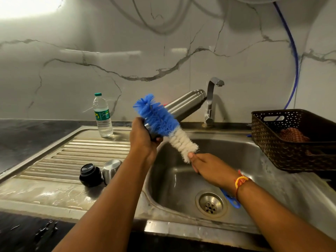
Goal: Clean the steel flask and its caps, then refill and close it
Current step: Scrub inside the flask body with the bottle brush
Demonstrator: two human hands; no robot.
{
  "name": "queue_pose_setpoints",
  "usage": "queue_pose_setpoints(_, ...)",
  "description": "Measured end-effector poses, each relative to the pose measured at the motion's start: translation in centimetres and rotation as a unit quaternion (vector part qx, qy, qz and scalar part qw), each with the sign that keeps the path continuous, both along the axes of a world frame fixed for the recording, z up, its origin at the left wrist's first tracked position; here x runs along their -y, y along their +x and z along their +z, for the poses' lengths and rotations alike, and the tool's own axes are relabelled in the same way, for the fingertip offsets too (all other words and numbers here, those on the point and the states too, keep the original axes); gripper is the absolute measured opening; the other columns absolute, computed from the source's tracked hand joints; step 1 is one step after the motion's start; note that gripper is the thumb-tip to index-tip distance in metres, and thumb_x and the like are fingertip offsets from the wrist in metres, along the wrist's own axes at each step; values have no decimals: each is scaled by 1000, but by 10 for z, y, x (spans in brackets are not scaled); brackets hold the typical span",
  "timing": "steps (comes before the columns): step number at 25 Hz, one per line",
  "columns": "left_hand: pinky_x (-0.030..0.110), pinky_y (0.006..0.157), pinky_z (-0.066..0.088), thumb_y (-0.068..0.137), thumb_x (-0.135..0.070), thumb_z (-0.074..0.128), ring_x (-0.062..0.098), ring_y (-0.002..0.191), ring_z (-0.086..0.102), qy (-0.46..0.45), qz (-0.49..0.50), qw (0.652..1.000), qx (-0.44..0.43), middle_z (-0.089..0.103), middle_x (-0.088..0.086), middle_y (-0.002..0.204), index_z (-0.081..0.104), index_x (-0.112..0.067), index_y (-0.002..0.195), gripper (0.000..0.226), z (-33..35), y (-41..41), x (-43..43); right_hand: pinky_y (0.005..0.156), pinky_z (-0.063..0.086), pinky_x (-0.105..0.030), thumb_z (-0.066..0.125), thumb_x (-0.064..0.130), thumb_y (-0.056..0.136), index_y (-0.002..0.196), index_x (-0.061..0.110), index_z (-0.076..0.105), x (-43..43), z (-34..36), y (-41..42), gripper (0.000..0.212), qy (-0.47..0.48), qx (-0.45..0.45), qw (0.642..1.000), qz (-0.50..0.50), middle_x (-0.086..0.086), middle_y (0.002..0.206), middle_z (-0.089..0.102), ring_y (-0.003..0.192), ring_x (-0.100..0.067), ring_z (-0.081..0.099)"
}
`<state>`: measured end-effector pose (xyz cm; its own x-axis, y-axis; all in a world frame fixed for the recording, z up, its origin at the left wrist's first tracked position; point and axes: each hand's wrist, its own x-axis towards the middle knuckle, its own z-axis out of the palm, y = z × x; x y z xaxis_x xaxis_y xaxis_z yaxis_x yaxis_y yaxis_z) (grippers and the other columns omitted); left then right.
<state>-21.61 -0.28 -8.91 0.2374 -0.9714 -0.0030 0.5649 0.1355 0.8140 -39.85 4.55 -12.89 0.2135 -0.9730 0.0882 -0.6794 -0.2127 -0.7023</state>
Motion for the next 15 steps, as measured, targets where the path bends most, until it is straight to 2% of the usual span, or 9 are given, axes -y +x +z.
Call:
queue_pose_setpoints(2, 25, 49, 37, 99, -36, 47, 22, 75, 64, 27, 32, 999, -29, 65, 13, 96, 55, -15, 101, 22, 2, 11, 4, 59, 34, -26, 31, 51, 103, 64, 25, 49, -3, 3, -13, 50, 5, 16, 1000, -8, 8, 60, 48, 57, -8, 44)
queue_pose_setpoints(4, 24, 46, 38, 98, -39, 46, 26, 81, 63, 49, 59, 997, -4, 64, 16, 100, 55, -15, 105, 26, 0, 16, 5, 59, 34, -25, 31, 51, 102, 65, 27, 50, -4, 4, -21, 48, 5, 28, 1000, -8, 9, 61, 49, 58, -7, 44)
queue_pose_setpoints(7, 22, 45, 40, 99, -44, 41, 19, 72, 60, 20, 40, 996, 75, 66, 13, 97, 57, -10, 119, 42, -10, -1, 3, 64, 37, -28, 31, 51, 102, 66, 28, 51, -1, -2, -8, 47, -1, 14, 1000, 10, 7, 65, 52, 62, -9, 48)
queue_pose_setpoints(10, 21, 46, 41, 100, -44, 40, 13, 64, 57, 11, 40, 995, 92, 64, 9, 92, 57, -11, 117, 41, -8, -6, 2, 66, 39, -31, 31, 51, 102, 70, 24, 54, 4, -8, 0, 48, -8, 15, 1000, 10, 3, 68, 54, 65, -12, 50)
queue_pose_setpoints(13, 21, 44, 41, 98, -42, 45, 21, 79, 64, 37, 75, 996, 44, 68, 15, 108, 55, -11, 126, 43, -4, 9, 5, 67, 39, -31, 30, 53, 102, 76, 23, 59, 6, -9, -10, 49, 23, 12, 1000, -4, 2, 70, 55, 67, -12, 50)
queue_pose_setpoints(15, 19, 42, 42, 98, -42, 45, 25, 86, 64, 42, 63, 996, 52, 66, 19, 115, 53, -13, 128, 43, -6, 4, 0, 63, 38, -30, 29, 54, 102, 78, 21, 59, 7, -7, -11, 50, 19, 29, 999, -17, 2, 68, 53, 62, -11, 48)
